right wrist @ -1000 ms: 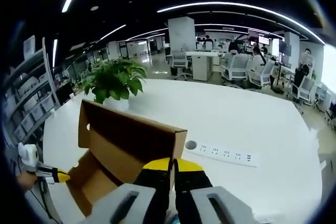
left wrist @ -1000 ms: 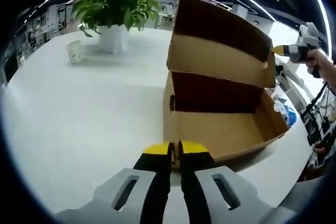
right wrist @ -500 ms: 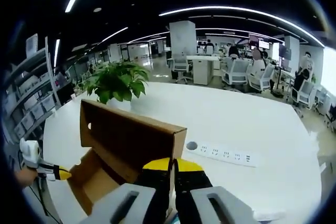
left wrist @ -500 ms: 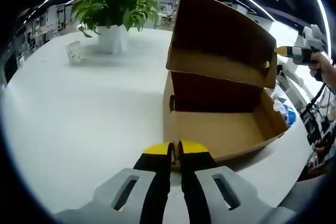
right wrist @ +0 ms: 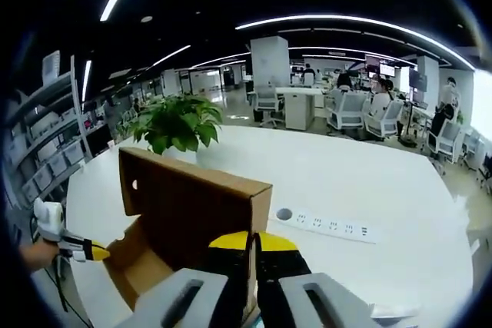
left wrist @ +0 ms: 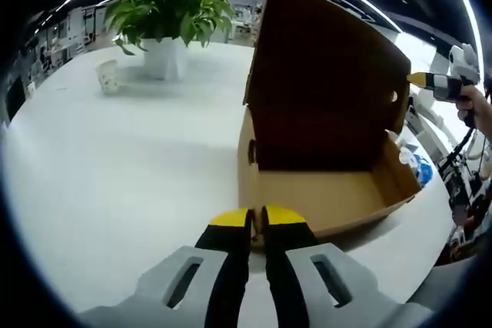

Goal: Operate the shoe box by opening the lid, removing the specified soft item, and placing it in the target area until the item is outside and the box remains undamaged.

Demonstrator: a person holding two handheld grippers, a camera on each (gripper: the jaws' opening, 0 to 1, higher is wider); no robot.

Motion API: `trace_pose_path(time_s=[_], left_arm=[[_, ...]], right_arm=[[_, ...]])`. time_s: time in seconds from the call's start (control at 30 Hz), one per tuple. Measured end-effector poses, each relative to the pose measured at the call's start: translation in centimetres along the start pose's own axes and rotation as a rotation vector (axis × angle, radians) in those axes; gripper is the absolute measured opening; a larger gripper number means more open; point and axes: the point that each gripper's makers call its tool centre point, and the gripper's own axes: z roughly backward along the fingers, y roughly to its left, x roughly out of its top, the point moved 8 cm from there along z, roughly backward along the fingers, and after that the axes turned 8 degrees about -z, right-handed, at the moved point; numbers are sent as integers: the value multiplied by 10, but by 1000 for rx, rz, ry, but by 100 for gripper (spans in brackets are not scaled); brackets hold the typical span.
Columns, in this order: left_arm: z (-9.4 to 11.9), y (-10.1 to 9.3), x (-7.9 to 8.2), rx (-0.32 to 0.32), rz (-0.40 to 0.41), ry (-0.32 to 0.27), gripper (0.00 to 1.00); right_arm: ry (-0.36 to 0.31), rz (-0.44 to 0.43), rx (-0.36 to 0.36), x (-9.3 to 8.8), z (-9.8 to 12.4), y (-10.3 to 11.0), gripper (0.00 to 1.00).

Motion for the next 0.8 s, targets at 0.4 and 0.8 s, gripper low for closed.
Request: trace_pose_path(time_s=[0.4,0.8], left_arm=[[3,-2,0,-18,32,-7,5],[3,1,2,-39,27,-3,6]], right_arm=[[-14,13,8,-6,9,5,0],[-20,27,29,-12,17,9,0]])
